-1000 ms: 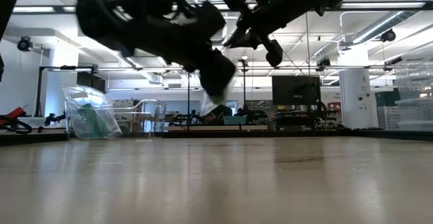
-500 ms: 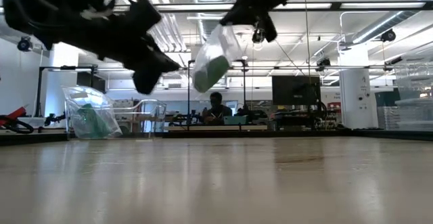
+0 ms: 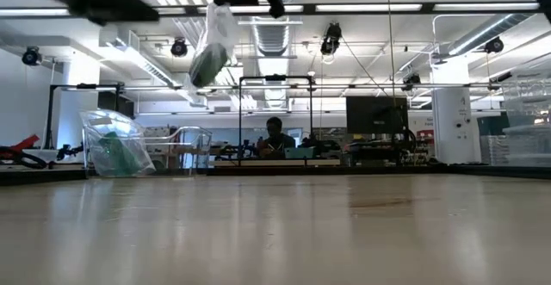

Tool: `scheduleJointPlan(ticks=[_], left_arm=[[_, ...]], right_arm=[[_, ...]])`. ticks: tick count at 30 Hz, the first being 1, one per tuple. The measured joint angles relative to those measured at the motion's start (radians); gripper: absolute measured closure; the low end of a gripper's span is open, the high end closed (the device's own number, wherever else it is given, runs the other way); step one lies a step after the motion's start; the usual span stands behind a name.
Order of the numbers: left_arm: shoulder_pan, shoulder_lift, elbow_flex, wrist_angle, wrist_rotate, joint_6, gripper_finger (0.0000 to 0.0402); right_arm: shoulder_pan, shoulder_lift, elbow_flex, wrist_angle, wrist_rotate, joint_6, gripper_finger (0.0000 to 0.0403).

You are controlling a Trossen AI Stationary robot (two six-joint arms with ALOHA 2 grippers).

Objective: Roll bandage
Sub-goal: Put the green rolled bandage package into the transparent bin

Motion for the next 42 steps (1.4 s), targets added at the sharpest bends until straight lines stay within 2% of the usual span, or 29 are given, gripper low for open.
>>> scheduleJointPlan(ticks=[4, 8, 11, 15, 20, 24, 28, 32, 38, 42], left_arm=[[-0.069, -0.139, 0.088, -0.181, 0.084, -0.084, 0.0236], [-0.092, -0.221, 0.161, -0.249, 0.143, -0.095, 0.022], [-0.092, -0.254, 0.217, -0.252, 0.177, -0.102, 0.0218], [-0.092, -0.279, 0.299, -0.244, 0.196, -0.101, 0.0224], [-0.092, -0.274, 0.372, -0.249, 0.251, -0.086, 0.0239], [-0.092, -0.26, 0.389, -0.25, 0.255, -0.054, 0.0251], [-0.091, -0.241, 0.388, -0.241, 0.23, -0.007, 0.026], [-0.09, -0.207, 0.374, -0.223, 0.119, 0.001, 0.027], [-0.09, -0.148, 0.351, -0.228, -0.072, -0.042, 0.0272], [-0.087, -0.111, 0.345, -0.253, -0.122, -0.149, 0.0261]], right_arm=[[-0.038, 0.142, 0.217, -0.049, 0.036, -0.11, 0.0403], [-0.071, 0.311, 0.415, -0.08, 0.043, -0.179, 0.0403], [-0.097, 0.445, 0.562, -0.079, 0.107, -0.244, 0.0403], [-0.114, 0.534, 0.528, 0.091, 0.152, -0.294, 0.0403], [-0.118, 0.629, 0.56, 0.126, 0.174, -0.267, 0.0403], [-0.122, 0.659, 0.561, 0.155, 0.178, -0.193, 0.0403], [-0.116, 0.664, 0.547, 0.141, 0.06, -0.111, 0.0402], [-0.111, 0.663, 0.54, 0.144, -0.023, -0.074, 0.0376], [-0.112, 0.663, 0.559, 0.125, -0.34, 0.003, 0.0268], [-0.115, 0.635, 0.561, 0.002, -0.445, -0.024, 0.0189]])
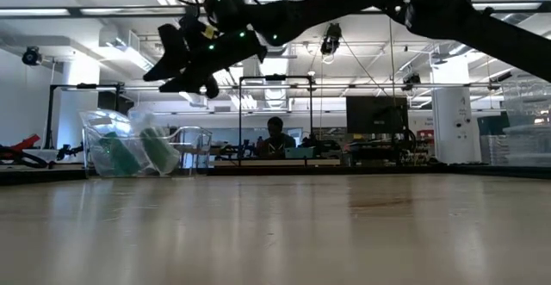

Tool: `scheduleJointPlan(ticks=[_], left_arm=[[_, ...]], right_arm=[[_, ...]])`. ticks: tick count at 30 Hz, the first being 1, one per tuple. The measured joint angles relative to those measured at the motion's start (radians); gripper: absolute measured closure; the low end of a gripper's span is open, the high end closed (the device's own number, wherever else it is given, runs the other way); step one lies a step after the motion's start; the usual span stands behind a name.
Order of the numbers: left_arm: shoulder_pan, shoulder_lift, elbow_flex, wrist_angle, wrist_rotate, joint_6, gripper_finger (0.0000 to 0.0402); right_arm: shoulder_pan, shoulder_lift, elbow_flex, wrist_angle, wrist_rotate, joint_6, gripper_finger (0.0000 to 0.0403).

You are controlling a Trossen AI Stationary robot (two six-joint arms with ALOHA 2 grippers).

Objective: Roll bandage
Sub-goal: Put the green rolled bandage package into the transparent bin

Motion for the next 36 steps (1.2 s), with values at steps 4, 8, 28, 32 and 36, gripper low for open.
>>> scheduleJointPlan(ticks=[4, 8, 28, 32, 36], left_arm=[[0.0, 0.038, 0.0, -0.094, -0.002, -0.215, 0.0254], [0.023, 0.055, 0.0, -0.308, -0.002, -0.511, 0.0254], [1.133, 0.276, 0.004, -0.503, 0.845, -0.237, 0.037], [1.344, 0.408, 0.017, -0.429, 0.986, -0.115, 0.0394], [1.415, 0.551, 0.05, -0.445, 1.006, -0.053, 0.0399]], right_arm=[[-0.003, -0.095, 0.0, -0.239, -0.023, -0.174, 0.0131], [0.007, -0.249, 0.0, -0.515, 0.077, -0.369, 0.0107], [0.127, -0.778, -0.006, -0.947, 0.272, -0.332, 0.0195], [0.167, -0.816, -0.007, -1.063, 0.277, -0.259, 0.0207], [0.204, -0.838, -0.006, -1.146, 0.311, -0.183, 0.0215]])
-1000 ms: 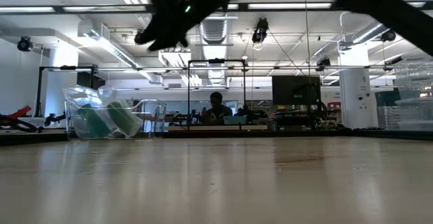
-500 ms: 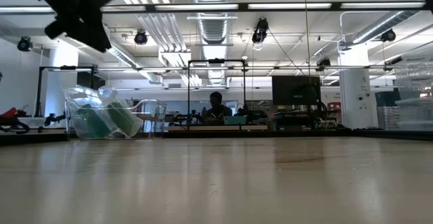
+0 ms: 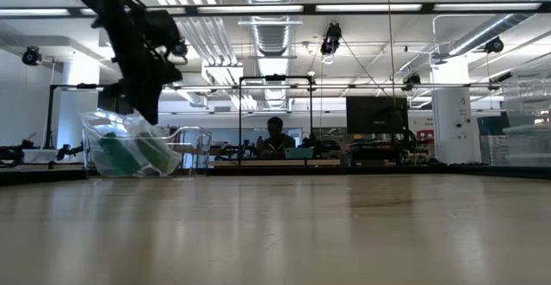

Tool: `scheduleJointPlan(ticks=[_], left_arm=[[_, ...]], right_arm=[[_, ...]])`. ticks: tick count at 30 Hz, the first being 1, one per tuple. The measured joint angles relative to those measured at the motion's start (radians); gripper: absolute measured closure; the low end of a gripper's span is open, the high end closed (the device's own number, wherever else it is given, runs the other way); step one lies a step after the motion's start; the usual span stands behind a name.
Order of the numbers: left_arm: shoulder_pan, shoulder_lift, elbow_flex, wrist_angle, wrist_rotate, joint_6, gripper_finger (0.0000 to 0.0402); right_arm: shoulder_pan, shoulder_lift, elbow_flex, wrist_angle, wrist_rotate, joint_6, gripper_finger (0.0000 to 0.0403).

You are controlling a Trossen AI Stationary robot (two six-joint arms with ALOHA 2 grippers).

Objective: Roll bandage
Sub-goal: Put the green rolled bandage package into the transparent bin, then return to Home Position

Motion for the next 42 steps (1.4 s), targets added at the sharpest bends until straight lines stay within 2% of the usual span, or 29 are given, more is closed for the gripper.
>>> scheduleJointPlan(ticks=[3, 9, 13, 15, 18, 22, 28, 33, 37, 42], left_arm=[[-0.005, 0.097, 0.052, -0.144, -0.02, 0.027, 0.04], [-0.019, 0.215, 0.228, -0.446, -0.29, 0.013, 0.0401], [-0.016, 0.251, 0.329, -0.601, -0.393, -0.011, 0.0401], [-0.017, 0.258, 0.371, -0.651, -0.447, -0.024, 0.0401], [-0.016, 0.252, 0.398, -0.672, -0.431, -0.031, 0.0401], [-0.02, 0.213, 0.388, -0.6, -0.362, -0.029, 0.0401], [-0.03, 0.16, 0.305, -0.478, -0.328, -0.004, 0.0401], [-0.117, -0.015, 0.171, -0.181, -0.15, 0.025, 0.0401], [-0.255, -0.23, -0.025, 0.109, -0.051, 0.049, 0.0401], [-0.431, -0.47, -0.257, 0.379, -0.018, 0.035, 0.0401]], right_arm=[[0.027, 0.002, 0.0, -0.048, 0.042, 0.032, 0.022], [0.055, 0.025, 0.0, -0.104, 0.06, 0.044, 0.0226], [0.06, 0.042, -0.001, -0.148, 0.066, 0.039, 0.023], [0.062, 0.042, -0.001, -0.171, 0.121, 0.034, 0.0232], [0.063, 0.04, -0.002, -0.201, 0.199, 0.034, 0.0235], [0.067, 0.037, -0.003, -0.205, 0.195, 0.035, 0.0236], [0.084, 0.036, -0.014, -0.208, 0.197, 0.018, 0.0238], [0.098, -0.023, -0.085, -0.15, 0.195, -0.011, 0.0249], [0.117, -0.164, -0.309, 0.011, 0.182, -0.029, 0.0262], [0.136, -0.389, -0.715, 0.34, 0.149, -0.044, 0.0279]])
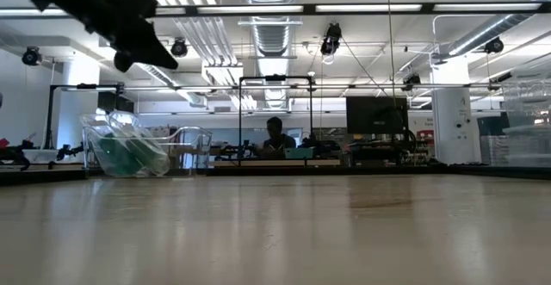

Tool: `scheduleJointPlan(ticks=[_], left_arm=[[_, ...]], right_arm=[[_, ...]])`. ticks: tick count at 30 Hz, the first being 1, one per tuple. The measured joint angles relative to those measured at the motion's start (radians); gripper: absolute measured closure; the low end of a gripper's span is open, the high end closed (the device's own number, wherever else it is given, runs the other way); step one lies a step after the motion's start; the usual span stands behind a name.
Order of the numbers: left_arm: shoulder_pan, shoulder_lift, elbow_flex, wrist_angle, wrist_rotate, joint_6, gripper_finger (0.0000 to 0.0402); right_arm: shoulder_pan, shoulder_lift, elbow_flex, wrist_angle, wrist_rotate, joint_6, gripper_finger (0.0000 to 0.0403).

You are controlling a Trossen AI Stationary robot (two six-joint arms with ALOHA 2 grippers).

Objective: Roll bandage
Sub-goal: Return to Home Position

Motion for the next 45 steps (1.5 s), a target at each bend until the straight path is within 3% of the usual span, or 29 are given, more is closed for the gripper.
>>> scheduleJointPlan(ticks=[6, 10, 14, 16, 18, 22, 24, 31, 36, 39, 45], left_arm=[[-0.109, -0.194, -0.15, 0.096, 0.003, -0.086, 0.0401], [-0.12, -0.264, -0.226, 0.095, 0.006, -0.134, 0.0401], [-0.119, -0.285, -0.285, 0.127, 0.012, -0.243, 0.04], [-0.119, -0.282, -0.316, 0.219, 0.041, -0.227, 0.0397], [-0.119, -0.278, -0.368, 0.343, 0.142, -0.183, 0.0395], [-0.13, -0.267, -0.543, 0.805, 0.373, -0.17, 0.0396], [-0.145, -0.26, -0.617, 0.963, 0.415, -0.169, 0.0399], [-0.225, -0.247, -0.557, 0.886, 0.363, -0.091, 0.0394], [-0.321, -0.248, -0.598, 0.882, 0.215, -0.036, 0.0396], [-0.383, -0.268, -0.618, 0.852, 0.103, -0.009, 0.04], [-0.429, -0.339, -0.618, 0.804, 0.065, 0.073, 0.0394]], right_arm=[[0.026, -0.261, -0.503, 0.477, -0.207, 0.019, 0.0302], [0.036, -0.392, -0.746, 0.738, -0.181, 0.056, 0.0324], [0.032, -0.457, -0.865, 0.791, -0.07, 0.047, 0.0347], [0.031, -0.469, -0.886, 0.825, -0.071, 0.053, 0.0355], [0.035, -0.486, -0.913, 0.813, -0.146, 0.028, 0.0362], [0.035, -0.539, -1.025, 0.912, -0.272, -0.001, 0.0371], [0.035, -0.6, -1.112, 0.99, -0.289, -0.018, 0.0374], [0.035, -0.878, -1.415, 1.215, -0.267, 0.045, 0.0368], [0.035, -1.121, -1.59, 1.313, -0.222, 0.062, 0.0358], [0.035, -1.282, -1.618, 1.218, -0.172, 0.075, 0.0352], [0.034, -1.242, -1.619, 1.108, -0.111, 0.113, 0.0339]])
